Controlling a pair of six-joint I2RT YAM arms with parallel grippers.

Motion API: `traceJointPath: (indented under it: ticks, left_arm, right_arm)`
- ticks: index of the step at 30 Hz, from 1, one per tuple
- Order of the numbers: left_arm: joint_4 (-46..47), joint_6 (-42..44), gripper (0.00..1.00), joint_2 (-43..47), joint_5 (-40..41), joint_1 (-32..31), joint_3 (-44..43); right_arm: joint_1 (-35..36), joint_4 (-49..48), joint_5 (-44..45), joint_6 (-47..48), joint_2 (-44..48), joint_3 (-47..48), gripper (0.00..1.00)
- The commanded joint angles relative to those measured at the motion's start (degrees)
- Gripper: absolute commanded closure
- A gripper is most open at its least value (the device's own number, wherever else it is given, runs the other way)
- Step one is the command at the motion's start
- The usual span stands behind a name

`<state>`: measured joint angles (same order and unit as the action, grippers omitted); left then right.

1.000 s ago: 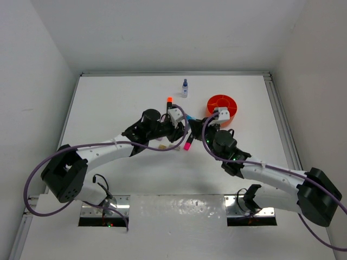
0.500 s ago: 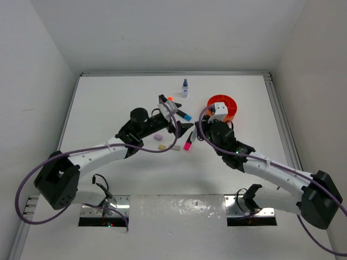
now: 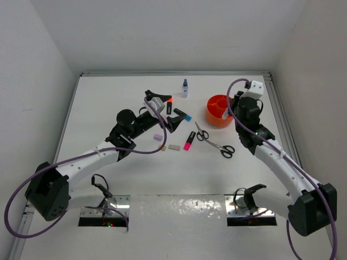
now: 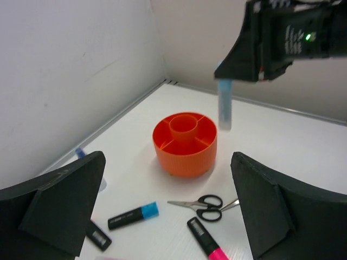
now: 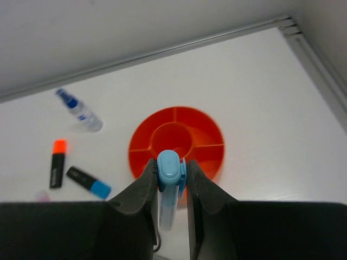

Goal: Sort the stationery into containers
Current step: Place the pen in the storage box.

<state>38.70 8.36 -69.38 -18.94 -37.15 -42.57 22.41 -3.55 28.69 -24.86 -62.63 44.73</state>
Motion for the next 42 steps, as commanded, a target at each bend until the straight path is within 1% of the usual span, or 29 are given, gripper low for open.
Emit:
traceJointPath:
  ticks: [1, 4, 5, 7, 8, 10, 13, 26, 29, 38, 39, 40, 42]
  left_arm:
    - [-0.99, -0.45, 0.0, 2.15, 4.43, 1.46, 1.61]
    - [-4.15, -3.51, 0.0, 2.06, 11.8, 2.34, 1.87]
    - [-5.03, -4.22, 0.0, 1.97, 15.91, 2.52, 2.05]
    - [-7.22, -6.15, 0.0, 1.89, 18.67, 3.22, 2.49]
    - [-7.84, -6.51, 0.0, 1.88, 20.68, 3.39, 2.75]
    - [-9.51, -7.04, 0.0, 1.88, 20.61, 3.92, 3.28]
    - [-11.1, -7.75, 0.0, 1.97, 20.0, 4.45, 4.07]
    - [-9.78, -7.75, 0.0, 2.15, 19.99, 6.38, 5.21]
    - [-9.69, -7.57, 0.0, 2.24, 19.99, 6.56, 5.39]
    - [-9.61, -6.96, 0.0, 2.06, 19.91, 6.65, 5.21]
    - [-9.61, -6.87, 0.0, 2.15, 19.91, 6.65, 5.21]
    - [-9.61, -6.87, 0.0, 1.97, 19.73, 6.65, 5.13]
    - [-9.61, -6.78, 0.0, 1.89, 19.47, 6.65, 4.95]
  right_arm:
    - [-4.12, -1.72, 5.74, -0.89, -1.17, 1.85, 1.0]
    - [-6.15, -3.3, 10.23, -2.81, -3.89, 2.29, 1.0]
    - [-6.33, -4.43, 11.29, -3.52, -4.6, 2.55, 1.0]
    - [-6.85, -6.54, 12.09, -4.23, -6.61, 2.38, 1.0]
    - [-6.94, -9.08, 12.36, -4.32, -7.41, 2.29, 1.0]
    - [-7.12, -10.59, 11.83, -4.4, -9.86, 2.99, 1.0]
    - [-7.12, -10.16, 11.39, -4.75, -13.38, 5.27, 1.0]
    - [-8.35, -16.75, 16.57, -8.09, -21.65, 3.35, 1.0]
    - [-8.09, -18.77, 16.05, -8.27, -22.53, 2.56, 1.0]
    - [-6.77, -20.09, 15.7, -8.18, -24.38, 1.41, 1.0]
    - [-6.68, -19.92, 15.7, -7.92, -24.29, 1.33, 0.95]
    - [-6.68, -19.92, 15.52, -7.75, -23.68, 1.06, 0.8]
    - [-6.33, -20.7, 14.3, -6.34, -22.89, 0.54, 0.66]
